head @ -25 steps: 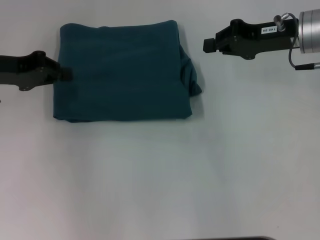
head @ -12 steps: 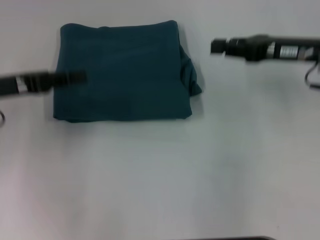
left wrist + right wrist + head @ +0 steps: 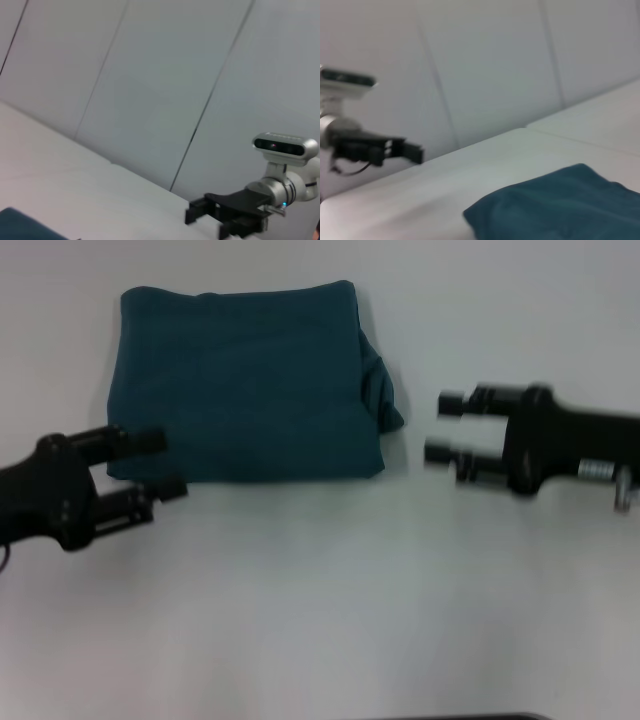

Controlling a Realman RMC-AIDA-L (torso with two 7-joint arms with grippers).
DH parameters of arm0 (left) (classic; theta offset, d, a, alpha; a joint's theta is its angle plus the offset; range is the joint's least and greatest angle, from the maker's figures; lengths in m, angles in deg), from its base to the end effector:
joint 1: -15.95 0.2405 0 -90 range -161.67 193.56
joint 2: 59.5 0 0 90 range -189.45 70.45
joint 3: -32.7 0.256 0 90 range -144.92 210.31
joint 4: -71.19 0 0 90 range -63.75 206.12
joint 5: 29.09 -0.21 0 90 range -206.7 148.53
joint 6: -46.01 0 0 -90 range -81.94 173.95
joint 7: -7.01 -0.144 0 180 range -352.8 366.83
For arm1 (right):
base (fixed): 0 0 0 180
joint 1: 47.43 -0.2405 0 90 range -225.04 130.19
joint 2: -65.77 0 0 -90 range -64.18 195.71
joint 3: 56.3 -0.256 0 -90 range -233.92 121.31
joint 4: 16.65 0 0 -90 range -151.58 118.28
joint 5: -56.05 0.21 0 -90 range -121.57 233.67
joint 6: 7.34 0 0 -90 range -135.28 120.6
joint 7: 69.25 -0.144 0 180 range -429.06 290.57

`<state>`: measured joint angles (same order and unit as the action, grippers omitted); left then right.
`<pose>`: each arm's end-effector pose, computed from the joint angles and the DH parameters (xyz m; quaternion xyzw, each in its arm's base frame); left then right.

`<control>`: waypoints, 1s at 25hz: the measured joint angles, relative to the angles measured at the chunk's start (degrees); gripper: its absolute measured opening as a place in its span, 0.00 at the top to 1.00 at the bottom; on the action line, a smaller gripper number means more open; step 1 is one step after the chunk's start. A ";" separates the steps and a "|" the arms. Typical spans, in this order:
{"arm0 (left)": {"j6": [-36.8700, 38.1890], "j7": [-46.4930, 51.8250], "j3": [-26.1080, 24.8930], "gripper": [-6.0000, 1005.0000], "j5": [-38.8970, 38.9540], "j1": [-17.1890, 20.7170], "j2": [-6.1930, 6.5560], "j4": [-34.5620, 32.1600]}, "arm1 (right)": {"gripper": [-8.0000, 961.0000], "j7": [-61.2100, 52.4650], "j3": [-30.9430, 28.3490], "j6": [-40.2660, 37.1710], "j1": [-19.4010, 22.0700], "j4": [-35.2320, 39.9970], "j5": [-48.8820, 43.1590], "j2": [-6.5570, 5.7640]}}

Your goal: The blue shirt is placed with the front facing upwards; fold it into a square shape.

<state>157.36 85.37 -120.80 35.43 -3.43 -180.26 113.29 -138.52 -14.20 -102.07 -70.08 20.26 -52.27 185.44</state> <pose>-0.2895 0.2464 0.0319 -0.8997 -0.2441 -0.3502 0.0915 0.2801 0.2866 -0.0040 -0.9333 0.1772 0.2848 0.1279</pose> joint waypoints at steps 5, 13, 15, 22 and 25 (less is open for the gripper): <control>0.06 -4.98 1.06 0.32 -1.17 0.48 -0.14 -3.30 | 0.30 9.50 2.69 -6.66 0.86 -3.69 -3.48 0.11; 0.05 -11.33 5.13 0.14 -2.47 2.00 0.49 -6.09 | 0.13 10.68 4.82 -8.67 0.50 -5.41 -4.24 0.27; -0.21 -13.35 6.53 0.11 -2.69 2.04 0.70 -6.24 | 0.10 11.21 4.69 -8.69 0.13 -5.53 -3.82 0.28; -0.54 -8.57 7.15 0.07 -6.66 0.52 1.39 -4.92 | 0.05 8.48 4.60 -8.57 -0.61 -5.18 -3.49 -0.09; 0.05 -5.66 7.07 0.07 -6.52 0.24 1.42 -2.42 | 0.05 6.60 4.60 -8.56 -0.54 -4.16 -3.51 -0.26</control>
<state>157.40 79.71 -113.72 28.92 -3.20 -178.84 110.88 -131.93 -9.60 -110.63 -70.63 16.10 -55.78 185.18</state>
